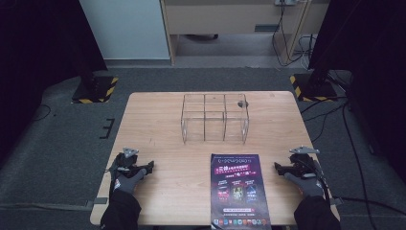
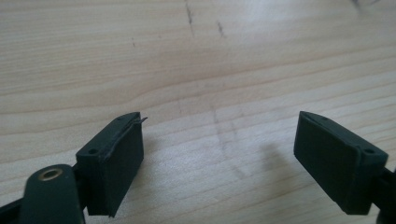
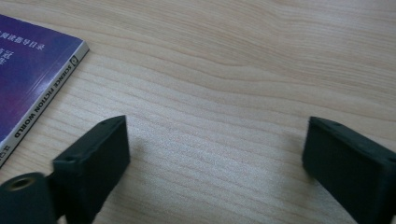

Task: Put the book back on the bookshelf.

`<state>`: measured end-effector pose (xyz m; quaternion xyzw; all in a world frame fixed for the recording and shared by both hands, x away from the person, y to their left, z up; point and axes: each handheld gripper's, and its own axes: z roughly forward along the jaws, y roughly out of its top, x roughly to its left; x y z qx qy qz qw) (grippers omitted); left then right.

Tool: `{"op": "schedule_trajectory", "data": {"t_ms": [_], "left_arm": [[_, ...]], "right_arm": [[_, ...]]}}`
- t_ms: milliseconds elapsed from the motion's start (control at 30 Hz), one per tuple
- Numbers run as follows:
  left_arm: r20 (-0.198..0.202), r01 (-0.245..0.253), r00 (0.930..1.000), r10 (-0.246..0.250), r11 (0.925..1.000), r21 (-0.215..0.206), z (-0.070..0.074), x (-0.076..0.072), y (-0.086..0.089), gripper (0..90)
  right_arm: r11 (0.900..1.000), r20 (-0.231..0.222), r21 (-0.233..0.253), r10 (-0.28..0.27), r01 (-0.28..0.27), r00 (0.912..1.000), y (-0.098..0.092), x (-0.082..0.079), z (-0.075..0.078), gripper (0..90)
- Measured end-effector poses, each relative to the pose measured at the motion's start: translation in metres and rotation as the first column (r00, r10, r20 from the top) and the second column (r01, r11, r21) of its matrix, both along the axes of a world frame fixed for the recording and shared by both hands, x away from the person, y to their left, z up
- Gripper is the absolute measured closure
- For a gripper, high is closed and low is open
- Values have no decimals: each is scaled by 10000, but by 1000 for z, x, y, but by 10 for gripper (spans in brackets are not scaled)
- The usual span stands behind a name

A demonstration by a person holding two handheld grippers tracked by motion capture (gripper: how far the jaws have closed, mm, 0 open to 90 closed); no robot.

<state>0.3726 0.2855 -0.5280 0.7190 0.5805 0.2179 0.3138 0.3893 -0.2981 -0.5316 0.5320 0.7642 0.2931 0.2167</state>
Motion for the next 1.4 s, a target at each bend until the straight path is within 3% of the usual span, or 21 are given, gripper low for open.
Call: {"op": "schedule_trajectory", "data": {"t_ms": [67, 167, 367, 633, 833, 1033, 1200, 1400], "left_arm": [[343, -1, 9994, 5, 9999, -125, 6, -3, -1, 167], [685, -77, 9976, 112, 9986, -518, 13, -6, -4, 184], [1002, 180, 9949, -100, 9967, -792, 22, -14, -16, 206], [1454, 670, 9883, -453, 9867, -1481, 33, -24, -36, 228], [1552, 991, 9850, -751, 9833, -1527, 37, -28, -50, 231], [1752, 1340, 9793, -1010, 9729, -1885, 43, -34, -66, 253], [1904, 1824, 9710, -1448, 9632, -1975, 47, -40, -86, 262], [1885, 2418, 9598, -2078, 9535, -1800, 46, -45, -110, 276]], "right_arm": [[10000, 94, -64, -21, 21, 10000, 0, 0, 1, 119], [9997, 315, 222, -86, 79, 9995, 0, -2, 8, 122], [9989, 577, 471, -7, -20, 9983, 5, -8, 16, 118], [9974, 893, 714, -43, -21, 9960, 11, -16, 27, 118], [9948, 1077, 1011, -30, -80, 9942, 15, -21, 34, 118], [9924, 1352, 1180, 189, -351, 9906, 23, -29, 41, 125], [9904, 1359, 1190, 538, -702, 9893, 35, -33, 41, 126], [9885, 1429, 1224, 706, -884, 9872, 45, -36, 42, 123]]}}
